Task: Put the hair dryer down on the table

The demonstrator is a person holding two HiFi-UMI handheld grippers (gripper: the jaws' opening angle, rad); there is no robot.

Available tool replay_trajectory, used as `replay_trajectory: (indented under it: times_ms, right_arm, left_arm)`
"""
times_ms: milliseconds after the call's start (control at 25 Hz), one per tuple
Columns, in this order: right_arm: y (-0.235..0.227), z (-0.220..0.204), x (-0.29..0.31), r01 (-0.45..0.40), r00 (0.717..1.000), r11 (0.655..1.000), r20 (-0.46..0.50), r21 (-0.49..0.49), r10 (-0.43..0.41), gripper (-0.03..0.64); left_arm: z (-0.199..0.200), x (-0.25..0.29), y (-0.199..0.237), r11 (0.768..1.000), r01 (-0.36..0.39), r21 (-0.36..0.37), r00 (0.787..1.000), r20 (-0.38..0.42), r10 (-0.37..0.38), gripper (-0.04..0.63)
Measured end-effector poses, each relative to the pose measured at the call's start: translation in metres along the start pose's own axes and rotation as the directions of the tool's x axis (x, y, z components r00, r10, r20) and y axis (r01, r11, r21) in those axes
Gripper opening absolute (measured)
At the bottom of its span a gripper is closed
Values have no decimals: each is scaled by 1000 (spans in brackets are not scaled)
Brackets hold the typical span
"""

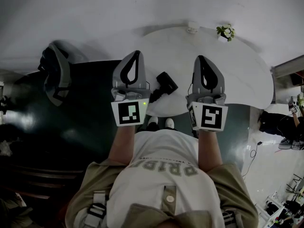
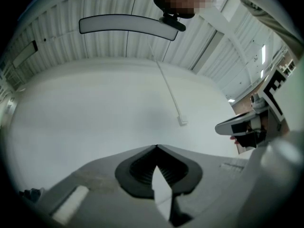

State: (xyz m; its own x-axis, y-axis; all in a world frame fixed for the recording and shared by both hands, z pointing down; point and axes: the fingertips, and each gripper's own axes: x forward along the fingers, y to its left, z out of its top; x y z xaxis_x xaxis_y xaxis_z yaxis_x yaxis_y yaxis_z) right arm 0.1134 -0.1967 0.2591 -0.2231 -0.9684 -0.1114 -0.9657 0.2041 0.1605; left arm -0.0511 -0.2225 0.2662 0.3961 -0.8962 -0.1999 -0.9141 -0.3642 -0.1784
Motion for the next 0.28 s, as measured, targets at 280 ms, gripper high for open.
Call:
replay_trajectory:
  times_ms: [280]
  right_arm:
    - [5, -2, -1, -5, 1000, 1000, -22, -24, 5, 3]
  left_arm:
    - [-5, -5, 4, 1000, -2, -6, 1000, -17, 2, 6]
